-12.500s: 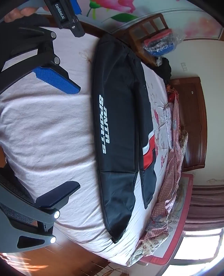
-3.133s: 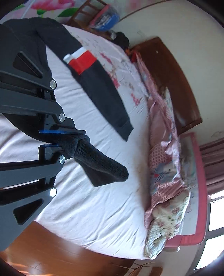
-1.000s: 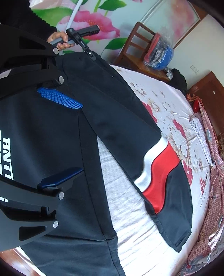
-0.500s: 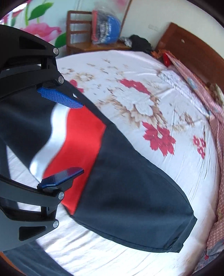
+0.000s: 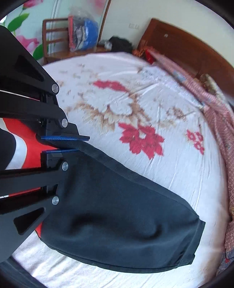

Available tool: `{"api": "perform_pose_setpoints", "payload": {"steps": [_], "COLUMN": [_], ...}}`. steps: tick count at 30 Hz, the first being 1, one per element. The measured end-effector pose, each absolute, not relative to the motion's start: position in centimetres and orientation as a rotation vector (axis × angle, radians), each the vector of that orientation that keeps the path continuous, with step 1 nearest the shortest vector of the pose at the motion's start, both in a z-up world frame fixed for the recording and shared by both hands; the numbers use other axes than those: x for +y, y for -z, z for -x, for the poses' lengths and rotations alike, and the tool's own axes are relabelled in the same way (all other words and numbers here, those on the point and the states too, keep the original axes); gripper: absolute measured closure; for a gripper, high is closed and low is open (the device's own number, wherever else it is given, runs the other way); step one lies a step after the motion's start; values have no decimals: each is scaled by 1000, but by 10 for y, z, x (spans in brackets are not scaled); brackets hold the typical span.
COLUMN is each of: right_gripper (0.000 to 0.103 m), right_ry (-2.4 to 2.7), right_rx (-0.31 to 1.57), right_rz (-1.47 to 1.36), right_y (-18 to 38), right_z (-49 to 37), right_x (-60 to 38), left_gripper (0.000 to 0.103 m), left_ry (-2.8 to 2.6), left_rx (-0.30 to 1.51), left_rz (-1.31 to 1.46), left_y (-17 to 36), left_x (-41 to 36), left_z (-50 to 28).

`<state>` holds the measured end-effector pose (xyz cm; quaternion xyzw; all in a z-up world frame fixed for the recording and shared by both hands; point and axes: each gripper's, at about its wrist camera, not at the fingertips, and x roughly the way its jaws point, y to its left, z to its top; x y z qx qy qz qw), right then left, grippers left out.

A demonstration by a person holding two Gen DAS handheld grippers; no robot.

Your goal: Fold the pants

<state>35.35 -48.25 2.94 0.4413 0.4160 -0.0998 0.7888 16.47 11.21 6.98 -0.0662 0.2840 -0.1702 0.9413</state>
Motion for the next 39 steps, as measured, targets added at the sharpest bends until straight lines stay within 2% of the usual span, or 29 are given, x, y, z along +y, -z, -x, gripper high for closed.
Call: {"api": "perform_pose_setpoints", "payload": {"steps": [4,7,14,19,28,32,34,37,39], "right_gripper": [96,96,96,97,97,97,90,82,82], "right_ry": [53,-3,60,113,154,204,243,288,324], "right_rx": [769,734,823,806,769,865,907,906,914], "right_rz": [-960,-964,-1050,-1128,-1096,-1133,-1198,-1129,-1003], "right_y": [-73,-79,-3,38,21,54,71,57,34], "right_z": [-272,-194,-41,2,22,23,28,35,36], "right_x": [-487,-488,-478,-474,-487,-493,-496,-488,-473], "left_gripper": [92,92,89,87,86,78,60,46,37], "left_ry": [264,254,272,277,288,276,240,192,139], "left_rx": [561,535,614,664,647,702,736,739,727], "left_rz": [209,193,81,-23,-26,-218,-303,-391,-405], "left_y": [-70,-72,-50,-32,-36,-12,-4,-8,-16], "left_x": [129,131,126,117,122,113,114,121,128], "left_z": [-161,-138,-76,-36,-7,8,14,24,29]}}
